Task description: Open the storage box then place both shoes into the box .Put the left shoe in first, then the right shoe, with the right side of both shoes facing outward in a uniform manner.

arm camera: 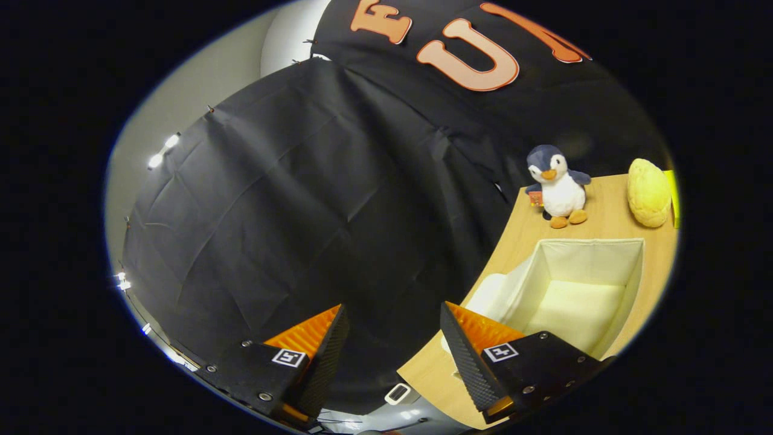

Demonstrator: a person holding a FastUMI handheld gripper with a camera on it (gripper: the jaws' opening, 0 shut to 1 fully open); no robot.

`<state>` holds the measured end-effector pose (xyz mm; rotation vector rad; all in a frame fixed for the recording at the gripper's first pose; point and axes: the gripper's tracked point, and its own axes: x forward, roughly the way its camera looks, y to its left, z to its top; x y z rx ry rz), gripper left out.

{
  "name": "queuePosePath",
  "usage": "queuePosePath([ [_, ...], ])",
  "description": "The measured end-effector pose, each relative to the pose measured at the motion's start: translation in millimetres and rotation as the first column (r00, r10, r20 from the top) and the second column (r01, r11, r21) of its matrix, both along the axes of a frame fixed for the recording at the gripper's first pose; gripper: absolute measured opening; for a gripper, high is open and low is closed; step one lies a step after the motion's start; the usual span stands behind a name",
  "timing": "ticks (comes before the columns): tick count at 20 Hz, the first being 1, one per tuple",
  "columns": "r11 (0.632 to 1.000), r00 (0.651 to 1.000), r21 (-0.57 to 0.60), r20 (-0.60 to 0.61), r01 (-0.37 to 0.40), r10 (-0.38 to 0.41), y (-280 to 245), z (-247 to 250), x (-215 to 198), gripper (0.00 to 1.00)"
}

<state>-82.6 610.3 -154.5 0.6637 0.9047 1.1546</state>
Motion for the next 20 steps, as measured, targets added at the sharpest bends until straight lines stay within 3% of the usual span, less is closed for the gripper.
queuePosePath([
  [4,0.998,0.998,-0.043,0.041,0.055,-0.053,-35,-16,10,0.96],
  [10,0.970,0.973,-0.145,0.149,0.196,-0.174,-106,-48,31,0.97],
  [16,0.895,0.919,-0.261,0.263,0.361,-0.294,-199,-76,56,0.98],
  [20,0.841,0.906,-0.360,0.283,0.403,-0.313,-248,-113,57,0.98],
])
